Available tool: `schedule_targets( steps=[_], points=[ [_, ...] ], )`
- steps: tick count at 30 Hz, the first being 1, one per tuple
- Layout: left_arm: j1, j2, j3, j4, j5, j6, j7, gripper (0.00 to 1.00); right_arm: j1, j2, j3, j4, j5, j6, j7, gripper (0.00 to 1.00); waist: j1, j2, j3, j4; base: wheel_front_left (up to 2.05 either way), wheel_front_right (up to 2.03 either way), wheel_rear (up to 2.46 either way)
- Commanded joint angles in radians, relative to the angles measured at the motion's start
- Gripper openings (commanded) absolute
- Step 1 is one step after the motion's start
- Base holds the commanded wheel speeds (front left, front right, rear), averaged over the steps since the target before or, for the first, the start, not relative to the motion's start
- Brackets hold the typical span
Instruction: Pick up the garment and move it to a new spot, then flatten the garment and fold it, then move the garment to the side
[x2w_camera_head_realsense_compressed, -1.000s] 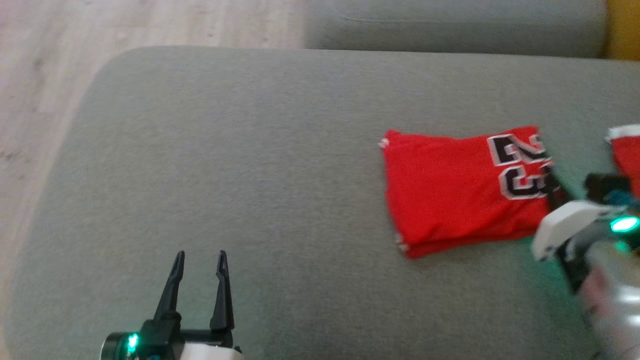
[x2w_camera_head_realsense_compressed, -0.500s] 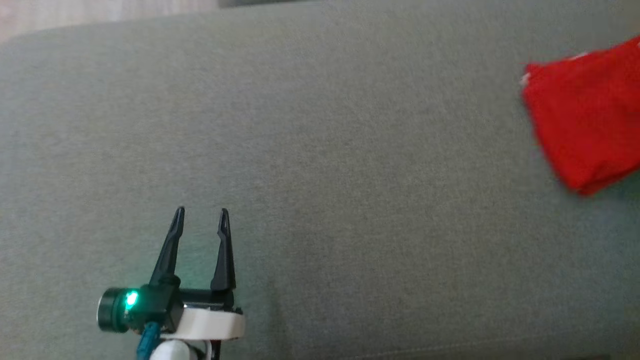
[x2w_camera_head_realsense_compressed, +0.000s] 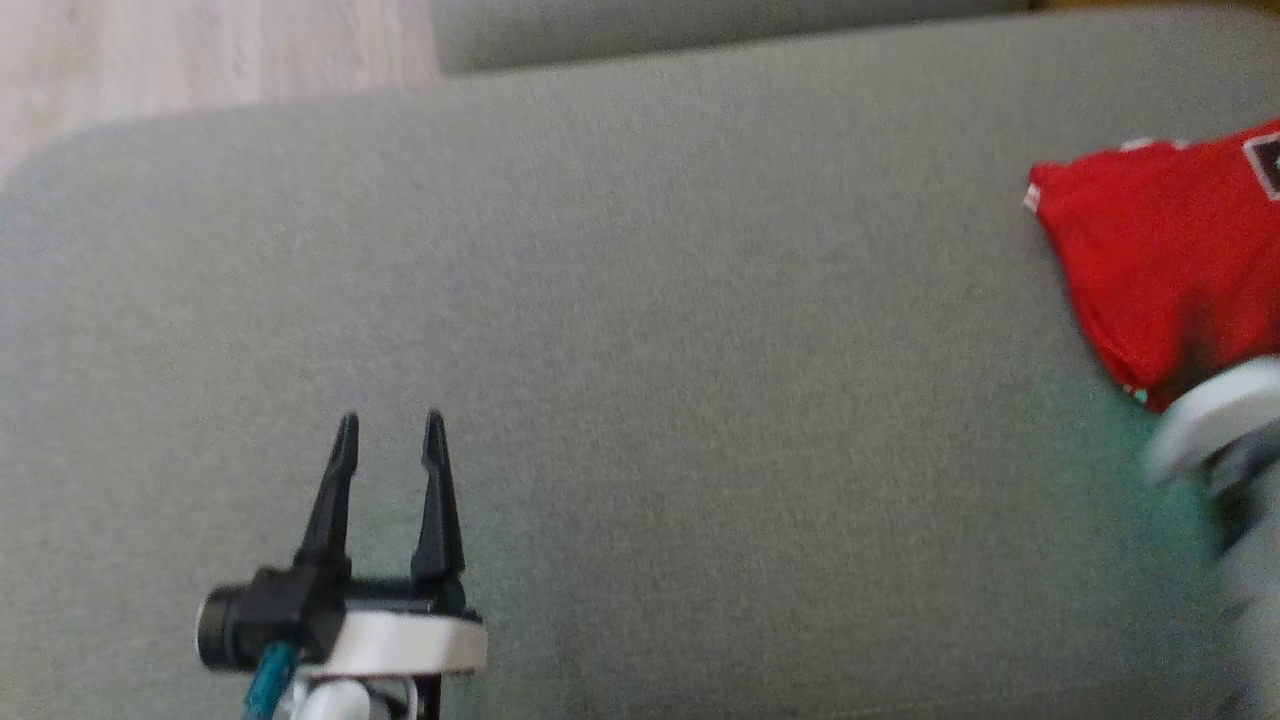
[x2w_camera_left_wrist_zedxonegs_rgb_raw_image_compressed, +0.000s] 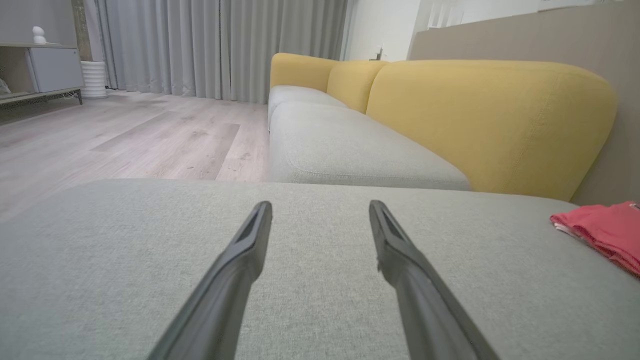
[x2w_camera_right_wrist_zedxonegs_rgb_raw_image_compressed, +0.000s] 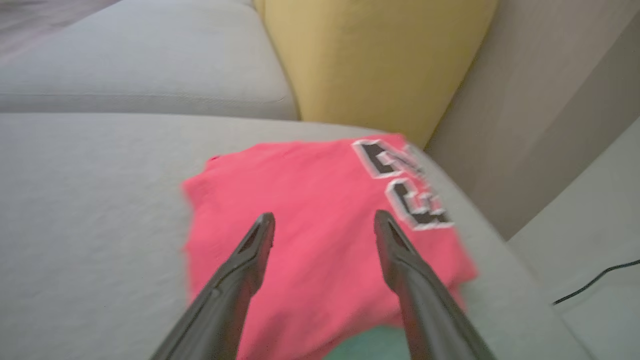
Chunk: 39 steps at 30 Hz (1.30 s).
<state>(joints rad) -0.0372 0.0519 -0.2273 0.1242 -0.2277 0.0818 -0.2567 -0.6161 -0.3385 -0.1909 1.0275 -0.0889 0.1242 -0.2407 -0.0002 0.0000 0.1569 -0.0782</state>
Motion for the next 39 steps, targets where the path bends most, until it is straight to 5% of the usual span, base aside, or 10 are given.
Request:
schedule_targets(
  steps=[1,7,12,30,31,39],
  points=[
    [0.026,-0.002,0.019,-0.018,-0.018,-0.002,-0.005,1.0,0.077,0.063,0.049,-0.08,0.026,0.007,-0.019,1.0,0.0002,0.0,-0.13,0.037,0.0,0.0,0.0],
    [0.084,-0.002,0.013,0.038,-0.017,0.039,-0.005,1.0,0.372,0.21,0.2,-0.426,0.166,0.007,-0.021,1.0,0.0002,0.0,-0.224,0.077,0.0,0.0,0.0],
    [0.133,-0.002,0.038,0.041,0.009,0.077,-0.005,1.0,0.612,0.24,0.34,-0.696,0.245,0.007,-0.021,1.0,0.0002,0.0,-0.275,0.093,0.0,0.0,0.0],
    [0.194,-0.002,0.033,0.043,0.083,0.019,-0.005,1.0,0.802,0.285,0.295,-0.877,0.201,0.007,-0.021,1.0,0.0002,0.0,-0.293,0.114,0.0,0.0,0.0],
    [0.228,0.002,0.002,0.07,0.08,0.017,0.0,0.0,0.838,0.292,0.276,-0.842,0.202,0.0,-0.009,0.0,0.0002,0.0,-0.293,0.114,0.0,0.0,0.0],
    [0.226,0.003,0.009,0.113,0.023,0.01,0.011,0.0,0.836,0.29,0.276,-0.799,0.262,0.0,0.002,0.0,0.0002,0.0,-0.287,0.112,0.0,0.0,0.0]
  ],
)
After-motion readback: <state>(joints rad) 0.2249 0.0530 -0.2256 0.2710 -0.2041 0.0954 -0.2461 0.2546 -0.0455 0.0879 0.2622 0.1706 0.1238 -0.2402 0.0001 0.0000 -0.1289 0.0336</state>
